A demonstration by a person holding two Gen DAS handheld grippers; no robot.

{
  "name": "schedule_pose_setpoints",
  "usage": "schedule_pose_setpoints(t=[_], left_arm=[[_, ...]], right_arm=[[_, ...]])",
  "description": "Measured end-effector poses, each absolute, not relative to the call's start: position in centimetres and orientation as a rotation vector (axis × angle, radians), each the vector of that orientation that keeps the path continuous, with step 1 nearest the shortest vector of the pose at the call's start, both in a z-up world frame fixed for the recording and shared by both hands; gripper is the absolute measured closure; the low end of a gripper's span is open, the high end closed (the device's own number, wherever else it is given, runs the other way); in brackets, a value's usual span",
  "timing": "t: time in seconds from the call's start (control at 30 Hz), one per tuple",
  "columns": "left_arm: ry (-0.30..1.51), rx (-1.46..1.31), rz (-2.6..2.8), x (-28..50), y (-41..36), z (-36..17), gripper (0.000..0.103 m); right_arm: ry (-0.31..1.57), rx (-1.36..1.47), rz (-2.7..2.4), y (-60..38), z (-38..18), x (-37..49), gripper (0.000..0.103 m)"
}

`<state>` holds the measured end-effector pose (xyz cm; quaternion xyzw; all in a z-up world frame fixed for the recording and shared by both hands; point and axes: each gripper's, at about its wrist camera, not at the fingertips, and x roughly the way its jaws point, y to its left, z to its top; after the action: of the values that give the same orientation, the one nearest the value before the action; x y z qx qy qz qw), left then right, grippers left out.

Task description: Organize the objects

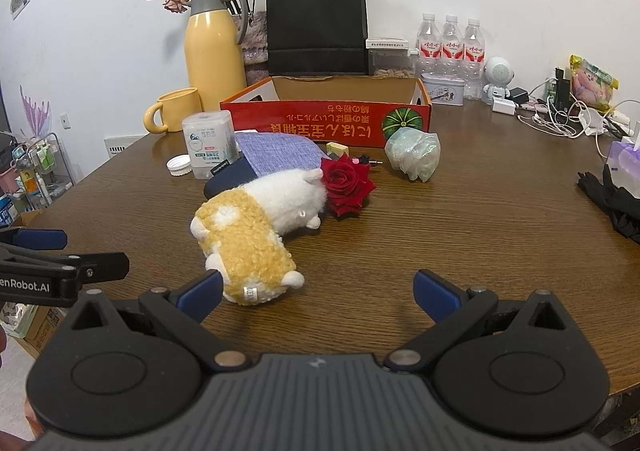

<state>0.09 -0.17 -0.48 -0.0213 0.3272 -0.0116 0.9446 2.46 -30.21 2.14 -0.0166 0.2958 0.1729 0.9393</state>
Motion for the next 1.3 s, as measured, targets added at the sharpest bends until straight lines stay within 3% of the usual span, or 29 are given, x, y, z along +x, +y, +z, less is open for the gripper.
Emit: schedule_pose_setpoints(t=[1.1,1.2,1.27,1.3], left_arm=[[0.693,-0.04,0.029,4.0,2.5,-2.5,0.0],[0.694,-0.05,0.038,4.3,2.6,-2.6,0.0],[0.697,-0.053,0.039,4.6,2.6,-2.7,0.0],[0.698,-0.055,0.04,4.7,2.6,-2.7,0.0]], right_arm=[[0.664,-0.09,0.507,-25.2,-0.3,7.8,0.0],[0.684,-0.083,0.555,-24.9,-0.8,8.8,0.014],[0.691,-0.081,0.597,-24.7,-0.9,9.0,0.041],[0.695,-0.081,0.617,-24.6,-1.0,9.0,0.045]])
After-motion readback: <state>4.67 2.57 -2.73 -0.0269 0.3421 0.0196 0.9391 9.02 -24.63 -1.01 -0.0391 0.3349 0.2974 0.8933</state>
